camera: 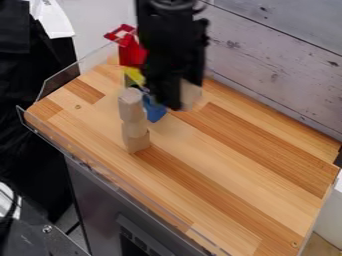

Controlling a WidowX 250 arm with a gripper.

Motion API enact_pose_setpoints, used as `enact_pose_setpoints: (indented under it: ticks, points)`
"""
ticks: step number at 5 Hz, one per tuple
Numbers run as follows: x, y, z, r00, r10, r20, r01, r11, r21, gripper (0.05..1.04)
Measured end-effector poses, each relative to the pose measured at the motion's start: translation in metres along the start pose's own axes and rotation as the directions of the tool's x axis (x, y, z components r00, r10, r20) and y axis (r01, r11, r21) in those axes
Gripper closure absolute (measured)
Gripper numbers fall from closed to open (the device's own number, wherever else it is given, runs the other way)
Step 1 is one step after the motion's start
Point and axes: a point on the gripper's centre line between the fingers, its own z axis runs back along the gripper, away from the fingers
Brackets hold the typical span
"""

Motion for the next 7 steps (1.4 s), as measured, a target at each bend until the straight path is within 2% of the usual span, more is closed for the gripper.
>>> enact_pose_setpoints:
  ticks: [1, 2, 3, 5, 6, 7]
  points:
    - [-0.031, -0.001, -0.029, 0.999, -0.036, -0.036, 0.038, 0.998, 0.051, 0.531]
    - [-0.053, -0.005, -0.058, 0.996, -0.026, -0.079, 0.031, 0.998, 0.058, 0.530]
    - [-0.073, -0.010, -0.087, 0.993, -0.020, -0.113, 0.030, 0.995, 0.094, 0.531]
    - [-0.077, -0.015, -0.102, 0.999, 0.017, -0.050, -0.014, 0.998, 0.066, 0.531]
    - [-0.079, -0.013, -0.106, 0.999, 0.014, -0.041, -0.011, 0.997, 0.077, 0.477]
    - [-0.082, -0.012, -0.105, 0.999, 0.019, -0.038, -0.016, 0.996, 0.092, 0.179]
